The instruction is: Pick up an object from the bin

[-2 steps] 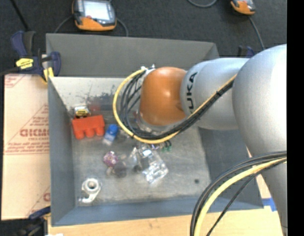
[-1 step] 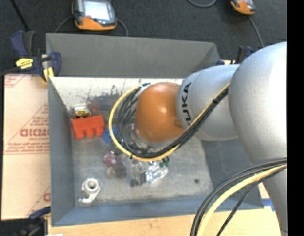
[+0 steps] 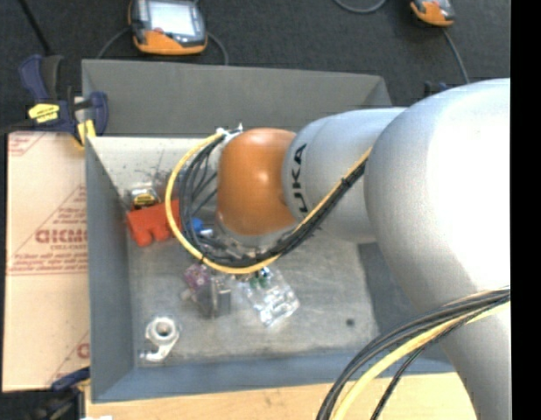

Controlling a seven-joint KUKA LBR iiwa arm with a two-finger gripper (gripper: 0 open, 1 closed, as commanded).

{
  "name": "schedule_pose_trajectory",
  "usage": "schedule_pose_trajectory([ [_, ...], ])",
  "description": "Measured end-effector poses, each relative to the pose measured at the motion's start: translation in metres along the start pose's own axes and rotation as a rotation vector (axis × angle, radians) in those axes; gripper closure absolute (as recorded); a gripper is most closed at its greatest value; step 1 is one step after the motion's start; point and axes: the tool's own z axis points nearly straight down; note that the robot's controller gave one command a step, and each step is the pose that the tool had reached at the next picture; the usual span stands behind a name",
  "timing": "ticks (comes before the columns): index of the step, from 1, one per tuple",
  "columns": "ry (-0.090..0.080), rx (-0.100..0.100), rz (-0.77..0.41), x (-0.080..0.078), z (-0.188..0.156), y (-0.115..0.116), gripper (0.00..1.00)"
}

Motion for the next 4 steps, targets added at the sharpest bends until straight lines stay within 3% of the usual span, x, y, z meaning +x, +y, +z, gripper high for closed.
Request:
schedule_pose_trajectory([
  [1,-0.021,-0.005,0.002,-0.003,0.001,0.002,1.00],
  [2,-0.030,-0.004,-0.023,-0.006,-0.147,0.003,1.00],
  [3,-0.021,-0.004,-0.022,-0.004,-0.142,0.004,0.00],
  [4,-0.016,-0.005,0.137,-0.036,-0.074,-0.025,0.00],
])
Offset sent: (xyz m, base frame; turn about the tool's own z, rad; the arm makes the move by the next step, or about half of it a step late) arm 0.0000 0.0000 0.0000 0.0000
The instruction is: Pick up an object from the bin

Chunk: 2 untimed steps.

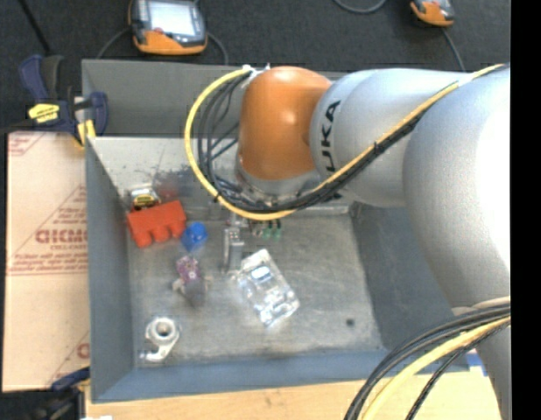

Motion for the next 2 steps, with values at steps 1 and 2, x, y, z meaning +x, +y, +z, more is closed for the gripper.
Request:
schedule_pose_trajectory([
  [1,-0.007,0.000,-0.392,-0.0426,0.0767,0.0075,0.00],
  [2,-0.010,-0.002,-0.388,-0.0437,0.0740,0.0081,1.00],
])
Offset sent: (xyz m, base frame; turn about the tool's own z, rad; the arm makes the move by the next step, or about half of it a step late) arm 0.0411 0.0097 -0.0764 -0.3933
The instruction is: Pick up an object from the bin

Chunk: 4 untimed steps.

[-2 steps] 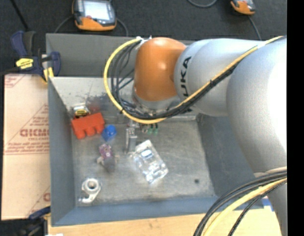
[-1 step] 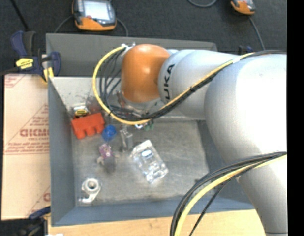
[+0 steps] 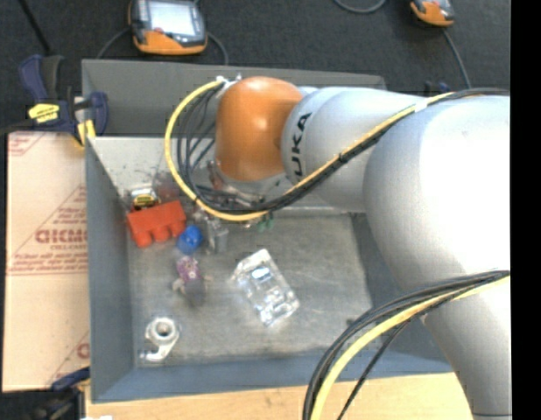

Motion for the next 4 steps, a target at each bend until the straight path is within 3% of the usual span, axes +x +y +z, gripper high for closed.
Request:
schedule_pose_trajectory([
  [1,-0.005,0.004,-0.045,0.008,-0.128,0.011,1.00],
  [2,0.007,-0.001,-0.013,0.013,-0.089,-0.008,1.00],
  [3,0.005,0.000,-0.004,0.040,-0.113,-0.027,1.00],
  [4,0.005,0.000,-0.005,0.039,-0.112,-0.026,0.00],
])
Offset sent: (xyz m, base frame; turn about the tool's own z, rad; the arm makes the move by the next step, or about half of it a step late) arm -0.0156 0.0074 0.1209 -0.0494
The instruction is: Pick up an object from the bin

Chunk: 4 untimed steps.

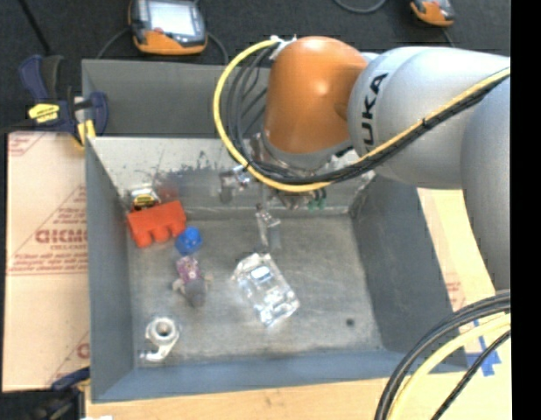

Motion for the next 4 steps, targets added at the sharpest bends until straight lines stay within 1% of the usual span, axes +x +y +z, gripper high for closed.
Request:
schedule_pose_trajectory([
  [1,0.006,-0.004,0.077,-0.029,0.075,0.036,0.00],
  [2,-0.011,0.000,0.080,-0.052,0.108,0.061,0.00],
  [3,0.000,-0.002,0.082,-0.051,0.105,0.060,1.00],
  [4,-0.009,0.000,0.109,-0.031,-0.002,0.075,1.00],
])
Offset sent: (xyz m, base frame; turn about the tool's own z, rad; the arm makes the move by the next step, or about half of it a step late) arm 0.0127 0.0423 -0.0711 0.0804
